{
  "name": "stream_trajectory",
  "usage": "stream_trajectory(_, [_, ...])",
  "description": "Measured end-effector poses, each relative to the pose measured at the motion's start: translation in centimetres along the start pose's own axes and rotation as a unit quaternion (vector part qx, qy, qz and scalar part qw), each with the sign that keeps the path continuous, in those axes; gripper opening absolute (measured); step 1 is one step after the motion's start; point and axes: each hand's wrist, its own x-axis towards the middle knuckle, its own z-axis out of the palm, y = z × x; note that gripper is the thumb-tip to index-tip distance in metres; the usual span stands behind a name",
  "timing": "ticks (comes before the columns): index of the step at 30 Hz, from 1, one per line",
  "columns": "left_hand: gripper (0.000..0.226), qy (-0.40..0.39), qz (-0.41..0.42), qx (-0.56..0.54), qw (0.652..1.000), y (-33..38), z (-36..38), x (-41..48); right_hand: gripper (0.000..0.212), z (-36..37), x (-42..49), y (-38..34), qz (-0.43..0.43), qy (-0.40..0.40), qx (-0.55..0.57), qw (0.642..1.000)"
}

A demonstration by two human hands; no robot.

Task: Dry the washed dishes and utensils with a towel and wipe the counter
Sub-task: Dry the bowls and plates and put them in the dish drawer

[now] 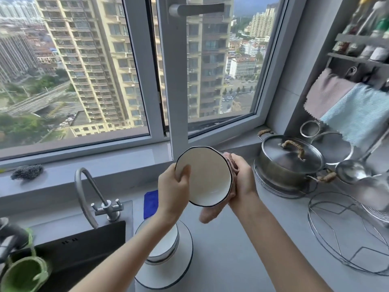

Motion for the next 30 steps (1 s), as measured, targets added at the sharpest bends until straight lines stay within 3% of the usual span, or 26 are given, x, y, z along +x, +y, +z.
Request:
stream_trajectory(3, [0.022,0.036,-0.045,-0.034,0.998,0.1,0.6,-1.0,0.031,-0.3,-2.7,2.9,-0.098,0.103,-0.037,0.989])
stream_trajectory(8, [0.020,-0.029,-0.138,-0.072,0.987,-0.6,0.9,-3.3,0.051,-0.3,-9.3,6.6,-0.297,0.119,-0.216,0.923])
stream_trajectory(12, [0.017,-0.141,-0.185,-0.079,0.969,-0.3,-0.1,-4.9,0.080,-3.1,-14.8,7.4,-0.287,0.106,-0.384,0.871])
stream_trajectory(16, [0.018,-0.256,-0.196,-0.047,0.945,0.9,0.4,-7.9,0.095,-7.2,-20.7,6.1,-0.196,0.195,-0.488,0.828])
stream_trajectory(18, [0.018,-0.319,-0.164,-0.019,0.933,1.6,1.6,-10.6,0.094,-8.5,-23.8,5.1,-0.160,0.220,-0.479,0.835])
stream_trajectory(22, [0.018,-0.440,-0.067,0.023,0.895,3.9,4.2,-17.6,0.088,-10.8,-29.8,3.1,-0.126,0.285,-0.308,0.899])
stream_trajectory(26, [0.016,-0.553,-0.008,0.017,0.833,6.3,6.7,-24.8,0.077,-14.4,-36.7,2.4,-0.131,0.356,-0.207,0.902])
stream_trajectory(30, [0.017,-0.658,0.036,0.019,0.752,9.2,9.0,-32.9,0.071,-18.3,-45.7,2.8,-0.136,0.386,-0.177,0.895])
